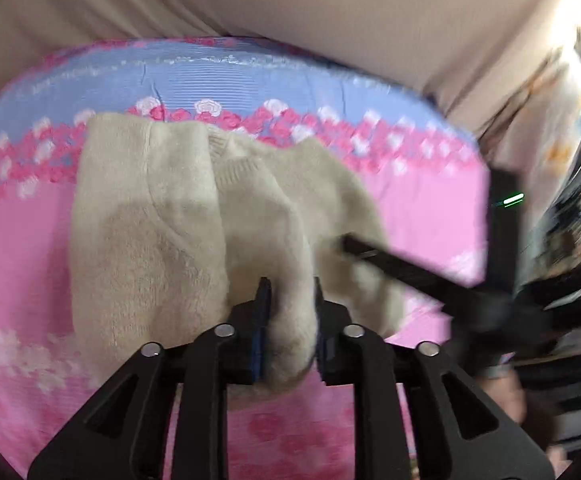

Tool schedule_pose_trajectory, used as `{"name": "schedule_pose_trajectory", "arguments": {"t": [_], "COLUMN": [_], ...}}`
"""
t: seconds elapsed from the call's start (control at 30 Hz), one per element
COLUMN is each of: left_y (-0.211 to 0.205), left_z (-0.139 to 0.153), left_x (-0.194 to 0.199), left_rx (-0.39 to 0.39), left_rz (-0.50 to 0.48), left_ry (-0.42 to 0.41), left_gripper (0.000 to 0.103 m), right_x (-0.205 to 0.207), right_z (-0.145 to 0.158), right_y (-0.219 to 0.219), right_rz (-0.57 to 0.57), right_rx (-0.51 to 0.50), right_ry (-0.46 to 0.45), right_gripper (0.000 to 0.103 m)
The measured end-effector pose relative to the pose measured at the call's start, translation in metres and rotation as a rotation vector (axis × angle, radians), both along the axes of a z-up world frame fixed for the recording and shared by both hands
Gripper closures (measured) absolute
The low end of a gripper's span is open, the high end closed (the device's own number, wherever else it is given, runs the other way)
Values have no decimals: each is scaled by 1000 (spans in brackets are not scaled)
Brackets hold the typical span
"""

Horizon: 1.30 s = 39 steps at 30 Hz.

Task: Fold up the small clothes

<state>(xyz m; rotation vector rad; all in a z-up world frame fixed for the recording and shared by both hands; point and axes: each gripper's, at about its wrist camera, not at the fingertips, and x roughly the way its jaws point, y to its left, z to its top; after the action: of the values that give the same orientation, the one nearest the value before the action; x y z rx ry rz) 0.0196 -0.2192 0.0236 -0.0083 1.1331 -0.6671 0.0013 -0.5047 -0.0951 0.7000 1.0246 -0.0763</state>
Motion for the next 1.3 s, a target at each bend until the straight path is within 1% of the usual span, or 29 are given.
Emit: {"name": "schedule_pose_trajectory", "arguments": {"t": [0.07, 0.13, 0.2, 0.27, 0.33, 0.37, 0.4, 0.5, 0.6, 0.63, 0.67, 0.7, 0.77, 0.8, 0.83, 0.9, 0.93, 1.07, 1.2, 1.27, 1.3], "left_y": [-6, -5, -5, -3, -2, 0, 2, 16, 38, 51, 61, 73, 103, 116, 130, 163, 175, 218, 244, 250, 251], "left_z": [-2, -4, -4, -3, -3, -2, -1, 1, 1, 1, 0, -2, -7, -10, -12, -17, -19, -30, -39, -41, -41], "left_x": [-7, -11, -14, -16, -20, -22, -25, -31, -36, -37, -37, -37, -34, -32, -31, -29, -29, -31, -34, -35, -34], "left_rx": [50, 75, 99, 94, 105, 107, 104, 85, 69, 59, 51, 47, 54, 45, 32, -21, -30, -34, -49, -54, -55], "left_rz": [-17, -19, -10, -6, -10, -11, -11, -15, 1, 21, 38, 62, 139, 172, 205, 284, 317, 427, 491, 502, 503], "left_ry": [-24, -32, -44, -54, -63, -63, -59, -42, -36, -28, -19, -10, 13, 27, 42, 71, 79, 110, 137, 137, 136], "left_gripper": [70, 63, 43, 38, 35, 32, 30, 23, 23, 23, 20, 15, 15, 15, 15, 15, 15, 15, 15, 15, 15], "right_x": [-11, -18, -20, -14, -19, -21, -19, -13, 0, 4, 10, 15, 26, 31, 36, 48, 53, 76, 100, 115, 122], "right_z": [5, 7, 7, 7, 9, 10, 10, 13, 11, 10, 8, 5, -1, -3, -5, -8, -10, -14, -4, -1, -2], "right_y": [-6, -6, 3, 16, 18, 20, 22, 24, 30, 32, 36, 40, 49, 55, 62, 80, 87, 125, 152, 168, 177], "right_rz": [-21, -23, -17, -18, -21, -23, -23, -18, 3, 8, 15, 22, 44, 58, 68, 109, 125, 217, 260, 282, 298], "right_rx": [17, 28, 40, 43, 63, 81, 99, 153, 180, 184, 193, 204, 217, 216, 209, 202, 202, 195, 220, 169, 142], "right_ry": [-9, -15, -11, -10, -5, -2, -1, 3, 21, 31, 42, 53, 73, 85, 99, 120, 127, 170, 173, 201, 218], "right_gripper": [71, 68, 62, 51, 46, 44, 44, 36, 32, 32, 31, 31, 31, 31, 31, 31, 31, 31, 30, 25, 25]}}
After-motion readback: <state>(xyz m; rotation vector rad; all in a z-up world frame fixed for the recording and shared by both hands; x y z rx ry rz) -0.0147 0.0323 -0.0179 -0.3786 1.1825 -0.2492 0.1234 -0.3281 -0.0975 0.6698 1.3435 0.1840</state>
